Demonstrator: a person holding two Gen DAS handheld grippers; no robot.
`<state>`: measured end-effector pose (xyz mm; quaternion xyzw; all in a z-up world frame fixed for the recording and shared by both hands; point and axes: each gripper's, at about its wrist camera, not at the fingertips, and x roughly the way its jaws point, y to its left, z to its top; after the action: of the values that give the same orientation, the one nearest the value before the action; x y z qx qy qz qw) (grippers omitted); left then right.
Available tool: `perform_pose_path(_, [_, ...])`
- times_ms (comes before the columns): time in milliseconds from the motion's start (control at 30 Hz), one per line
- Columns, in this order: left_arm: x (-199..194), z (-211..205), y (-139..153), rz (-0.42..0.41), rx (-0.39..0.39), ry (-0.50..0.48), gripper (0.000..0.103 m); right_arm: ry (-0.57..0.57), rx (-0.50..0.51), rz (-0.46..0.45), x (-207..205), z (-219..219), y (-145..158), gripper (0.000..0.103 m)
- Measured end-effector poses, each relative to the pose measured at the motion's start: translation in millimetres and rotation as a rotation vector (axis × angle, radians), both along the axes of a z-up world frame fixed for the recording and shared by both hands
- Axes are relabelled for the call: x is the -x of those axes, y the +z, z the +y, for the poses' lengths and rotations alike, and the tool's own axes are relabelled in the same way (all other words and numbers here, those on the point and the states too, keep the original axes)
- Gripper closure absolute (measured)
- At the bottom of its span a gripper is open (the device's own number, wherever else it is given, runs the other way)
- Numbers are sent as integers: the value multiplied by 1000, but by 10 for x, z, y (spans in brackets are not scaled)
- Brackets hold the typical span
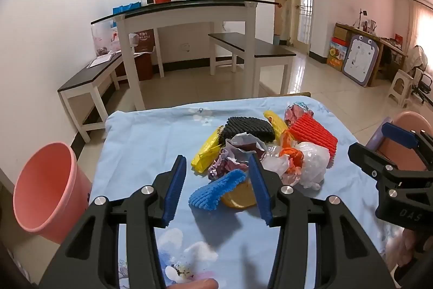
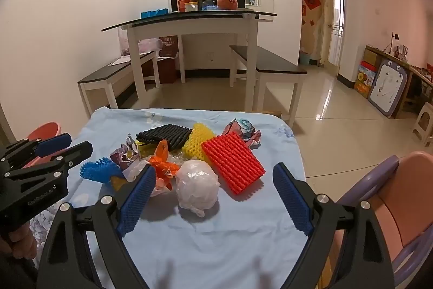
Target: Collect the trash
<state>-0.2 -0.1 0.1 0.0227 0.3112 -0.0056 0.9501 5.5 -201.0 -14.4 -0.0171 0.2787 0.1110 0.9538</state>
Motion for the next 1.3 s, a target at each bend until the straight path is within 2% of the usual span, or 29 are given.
perform_pose_path(1300, [-2, 80, -38, 5, 24, 40, 55, -3, 5, -9, -28, 5, -16, 16])
